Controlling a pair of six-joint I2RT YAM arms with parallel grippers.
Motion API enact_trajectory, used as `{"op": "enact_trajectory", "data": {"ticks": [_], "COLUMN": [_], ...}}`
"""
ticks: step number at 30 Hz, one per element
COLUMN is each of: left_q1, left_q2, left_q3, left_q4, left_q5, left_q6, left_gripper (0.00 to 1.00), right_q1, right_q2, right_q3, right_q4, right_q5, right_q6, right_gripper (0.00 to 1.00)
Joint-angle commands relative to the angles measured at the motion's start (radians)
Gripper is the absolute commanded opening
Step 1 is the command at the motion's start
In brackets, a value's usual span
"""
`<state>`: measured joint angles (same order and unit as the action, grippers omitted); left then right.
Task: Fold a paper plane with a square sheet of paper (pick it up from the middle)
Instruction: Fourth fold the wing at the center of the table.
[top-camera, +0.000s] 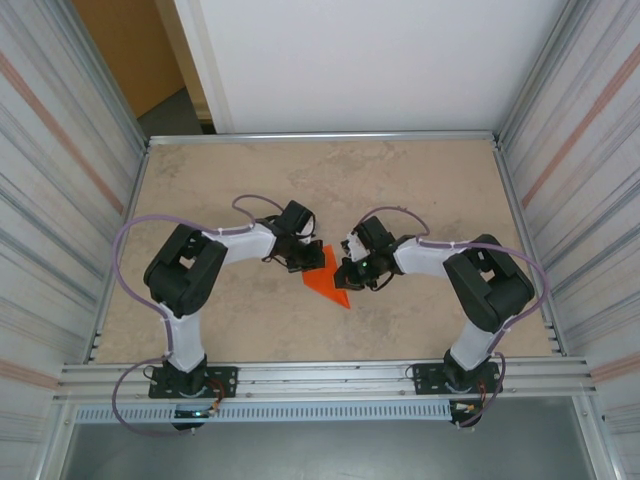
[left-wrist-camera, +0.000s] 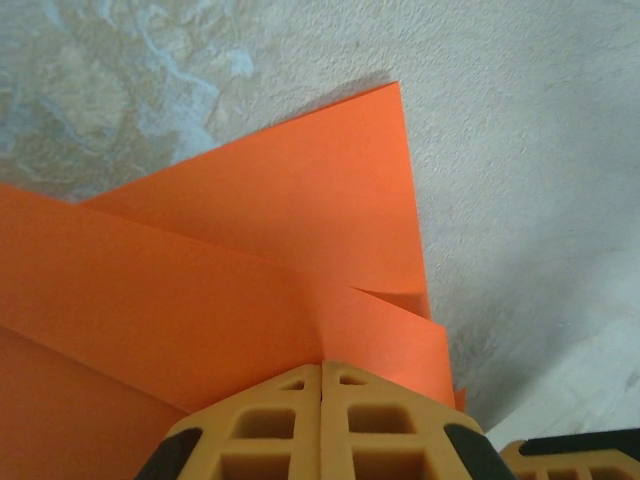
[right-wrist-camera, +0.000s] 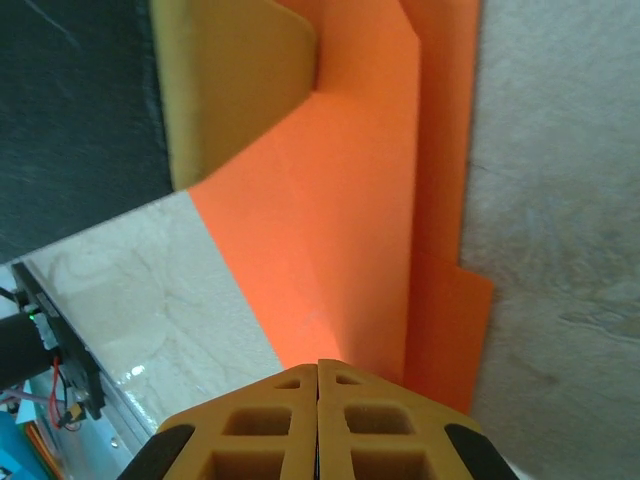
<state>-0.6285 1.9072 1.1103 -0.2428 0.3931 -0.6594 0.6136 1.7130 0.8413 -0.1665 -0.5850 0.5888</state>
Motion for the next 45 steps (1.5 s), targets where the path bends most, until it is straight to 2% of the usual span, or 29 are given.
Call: {"op": "enact_trajectory", "data": {"ticks": [1,11,17,25,34,37,40,45], "left_q1": [-0.006,-0.023,-0.025,-0.025,-0.026,-0.027,-0.028,0.0], "left_q2": [0.042,0.098,0.13,0.137,0.1,0.031,-0.078,-0.261], "left_q3": [0.021,0.096,0.122,0.125,0.138,0.156,0.15,0.044], "left_q4": [-0.105,-0.265,-0.337,-0.33,-0.293,-0.265,-0.195,-0.087], "left_q5": [-0.079,-0.182,-0.246,-0.236,-0.181,-0.148,-0.117,-0.13], "left_q6": [-0.003,-0.038,-0.055,-0.055,-0.031,-0.013,-0.015,-0.076], "left_gripper": [0.04,0.03,0.03,0.03,0.04,0.09,0.19,0.38], "right_q1": [0.003,0.011,0.019,0.021,0.011,-0.014,-0.049,-0.077], "right_q2": [0.009,0.076,0.024,-0.126,-0.238,-0.316,-0.358,-0.268], "right_q3": [0.046,0.025,-0.056,-0.179,-0.211,-0.205,-0.192,-0.123], "right_q4": [-0.037,-0.083,-0.115,-0.143,-0.194,-0.13,-0.034,0.05], "right_q5": [-0.016,0.01,0.0,-0.014,0.014,0.041,0.061,0.054], "right_q6": [-0.04,-0.054,-0.061,-0.047,-0.063,-0.031,0.005,0.014], "right_gripper": [0.07,0.06,0.06,0.06,0.07,0.17,0.3,0.33]}}
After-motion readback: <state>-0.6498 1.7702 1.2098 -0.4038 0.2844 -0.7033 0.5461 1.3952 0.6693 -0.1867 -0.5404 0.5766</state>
